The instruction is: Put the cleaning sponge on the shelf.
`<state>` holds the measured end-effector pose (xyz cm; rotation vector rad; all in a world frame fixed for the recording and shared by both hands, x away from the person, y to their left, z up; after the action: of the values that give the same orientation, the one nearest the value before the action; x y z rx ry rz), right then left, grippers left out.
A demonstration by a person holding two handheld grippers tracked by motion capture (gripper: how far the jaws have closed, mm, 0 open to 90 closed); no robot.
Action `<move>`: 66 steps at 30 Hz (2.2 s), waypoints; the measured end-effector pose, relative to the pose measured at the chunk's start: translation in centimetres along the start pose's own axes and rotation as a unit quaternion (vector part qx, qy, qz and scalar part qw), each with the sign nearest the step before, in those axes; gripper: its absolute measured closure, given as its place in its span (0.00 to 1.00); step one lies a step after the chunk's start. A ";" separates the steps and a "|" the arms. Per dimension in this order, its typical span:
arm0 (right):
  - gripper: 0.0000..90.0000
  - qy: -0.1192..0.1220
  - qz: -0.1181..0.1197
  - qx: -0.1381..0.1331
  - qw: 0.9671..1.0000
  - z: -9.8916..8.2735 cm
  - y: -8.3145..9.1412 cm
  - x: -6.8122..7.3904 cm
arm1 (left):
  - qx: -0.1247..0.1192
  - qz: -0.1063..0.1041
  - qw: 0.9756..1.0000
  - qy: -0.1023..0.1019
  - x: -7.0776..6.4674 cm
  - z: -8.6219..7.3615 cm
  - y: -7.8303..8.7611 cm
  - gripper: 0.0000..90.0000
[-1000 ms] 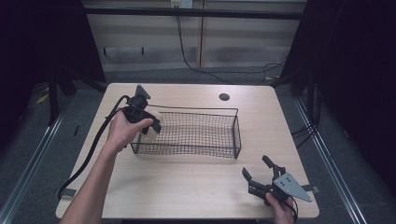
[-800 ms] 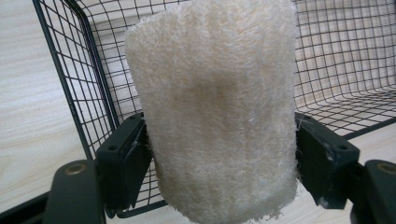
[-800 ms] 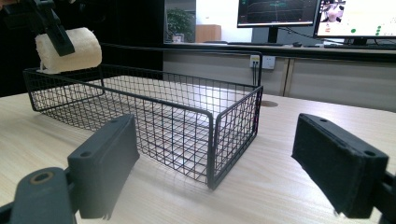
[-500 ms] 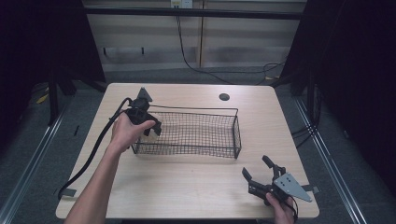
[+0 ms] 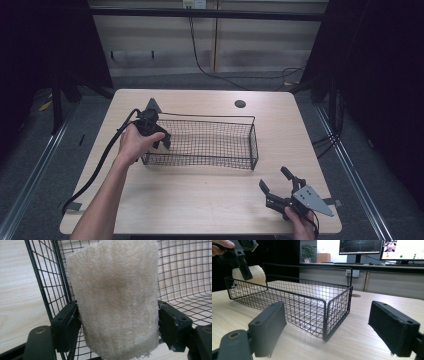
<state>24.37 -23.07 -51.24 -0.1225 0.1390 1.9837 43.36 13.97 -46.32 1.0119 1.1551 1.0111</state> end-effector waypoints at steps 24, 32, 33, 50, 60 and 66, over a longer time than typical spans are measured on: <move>0.15 0.001 -0.001 0.001 1.000 0.0 0.0 0.0 | 0.032 0.017 0.999 -0.003 0.1 -0.4 -2.5 0.29; 0.15 0.004 0.001 0.000 1.000 0.0 0.0 0.0 | 0.032 0.023 0.999 -0.009 0.0 -0.4 -2.7 0.28; 0.15 0.003 0.001 0.000 1.000 0.0 0.0 0.0 | 0.033 0.022 0.999 -0.010 0.0 -0.5 -2.7 0.28; 0.15 0.004 0.001 0.000 1.000 0.0 0.0 0.0 | 0.037 0.022 0.999 -0.003 -0.1 -0.5 -2.8 0.29; 0.15 0.004 0.001 0.000 1.000 0.0 0.0 0.0 | 0.037 0.013 0.999 -0.007 -0.1 -0.5 -2.7 0.25; 0.15 0.004 0.001 -0.001 1.000 0.0 0.0 0.0 | 0.032 0.007 0.999 -0.010 -0.1 -0.5 -2.5 0.23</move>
<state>24.37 -23.04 -51.22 -0.1309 0.1433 1.9861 43.10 13.29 -48.78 1.0802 1.1717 0.9768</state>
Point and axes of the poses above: each handheld gripper's, and its own axes: y roughly backward along the jaws, z roughly out of its top, x roughly to its left, the point moved 6 cm from there along -y, roughly forward along the jaws, and after that the axes turned 9 degrees about y, right-handed, at the moved point
